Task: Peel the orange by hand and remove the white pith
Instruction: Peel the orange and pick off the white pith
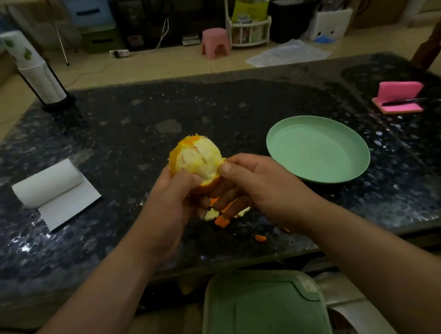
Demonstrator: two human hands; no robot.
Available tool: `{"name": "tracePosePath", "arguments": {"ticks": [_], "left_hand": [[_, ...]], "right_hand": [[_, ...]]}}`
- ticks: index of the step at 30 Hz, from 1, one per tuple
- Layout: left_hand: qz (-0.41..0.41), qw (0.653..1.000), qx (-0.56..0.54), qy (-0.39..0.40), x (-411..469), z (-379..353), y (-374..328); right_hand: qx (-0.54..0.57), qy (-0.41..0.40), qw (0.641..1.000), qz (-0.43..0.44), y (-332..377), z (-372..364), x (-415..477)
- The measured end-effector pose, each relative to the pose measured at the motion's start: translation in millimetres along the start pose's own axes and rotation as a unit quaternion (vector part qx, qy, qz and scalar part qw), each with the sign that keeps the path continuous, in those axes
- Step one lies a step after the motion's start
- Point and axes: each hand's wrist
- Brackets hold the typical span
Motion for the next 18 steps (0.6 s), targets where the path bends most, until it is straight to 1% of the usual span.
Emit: {"name": "tracePosePath", "arguments": {"ticks": [5, 10, 13, 18], "left_hand": [[-0.013, 0.999, 0.035, -0.016, -0.6, -10.4, 8.8], [-0.012, 0.993, 0.111, -0.033, -2.6, -11.4, 15.9], [-0.014, 0.992, 0.120, -0.034, -3.3, -12.1, 15.9], [0.003, 0.990, 0.134, -0.050, -3.4, -9.6, 11.2]], "right_hand": [[-0.047, -0.047, 0.998, -0.018, -3.8, -6.4, 0.5], [-0.048, -0.067, 0.996, -0.032, -6.3, -8.9, -1.4], [-0.027, -0.071, 0.997, -0.034, -8.4, -11.1, -0.4], [0.067, -0.071, 0.995, -0.038, -11.3, -16.0, 1.8]]}}
Point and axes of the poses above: each hand's wrist, its own x-axis towards the middle knuckle, its own z-axis out of the back of the hand, y = z × x, and after that the axes turned 11 degrees about y, right-handed
